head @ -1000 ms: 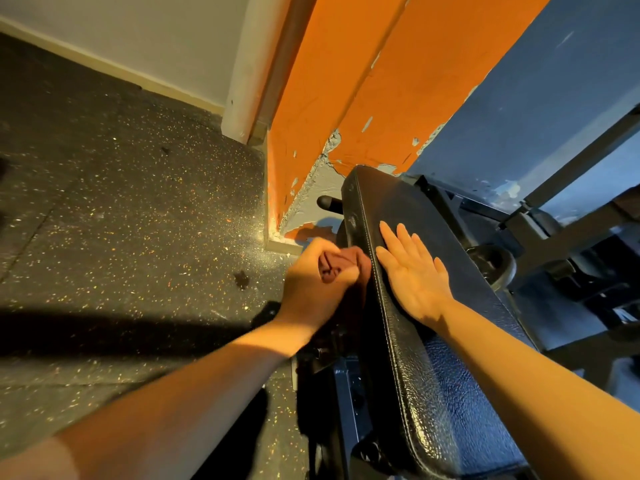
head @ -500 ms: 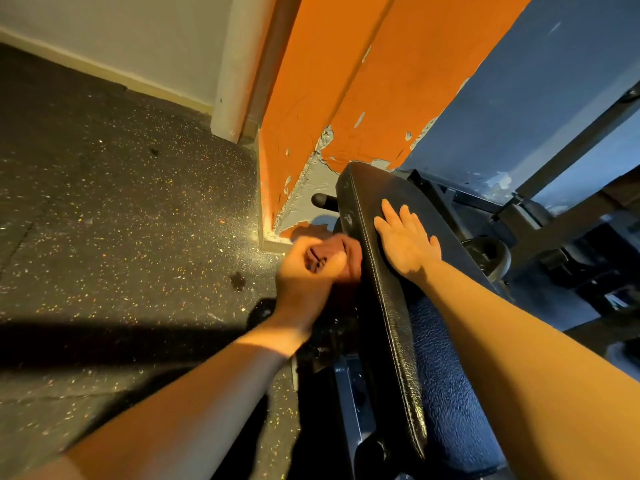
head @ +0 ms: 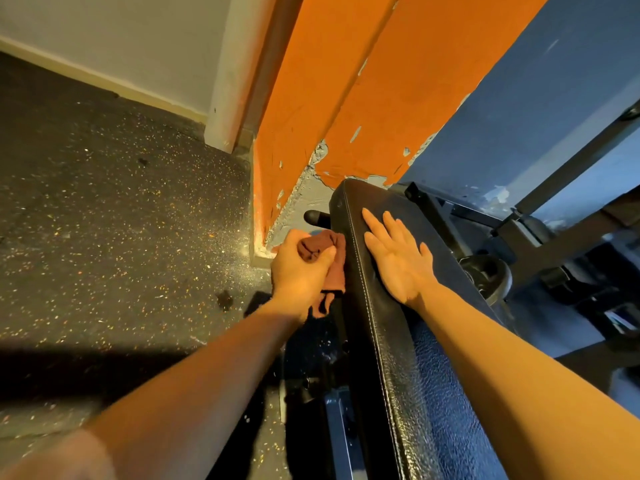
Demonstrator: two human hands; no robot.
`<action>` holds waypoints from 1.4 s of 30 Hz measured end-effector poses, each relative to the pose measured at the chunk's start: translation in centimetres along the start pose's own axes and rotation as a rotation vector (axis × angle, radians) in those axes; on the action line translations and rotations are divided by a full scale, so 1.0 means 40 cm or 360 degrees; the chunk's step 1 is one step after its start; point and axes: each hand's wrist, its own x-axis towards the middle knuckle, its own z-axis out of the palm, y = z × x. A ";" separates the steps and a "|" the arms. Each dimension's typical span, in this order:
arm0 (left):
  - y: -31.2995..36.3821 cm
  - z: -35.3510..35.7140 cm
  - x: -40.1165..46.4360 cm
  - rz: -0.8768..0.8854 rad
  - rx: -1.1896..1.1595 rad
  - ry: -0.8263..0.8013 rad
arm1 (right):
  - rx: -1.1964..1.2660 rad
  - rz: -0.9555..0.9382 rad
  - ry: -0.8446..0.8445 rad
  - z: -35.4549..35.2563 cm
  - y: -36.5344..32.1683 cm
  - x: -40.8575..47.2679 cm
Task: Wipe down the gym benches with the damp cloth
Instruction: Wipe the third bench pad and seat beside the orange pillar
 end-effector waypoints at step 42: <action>-0.046 -0.030 -0.010 0.0421 -0.0072 -0.0357 | -0.0066 -0.0034 0.0022 0.000 -0.003 0.003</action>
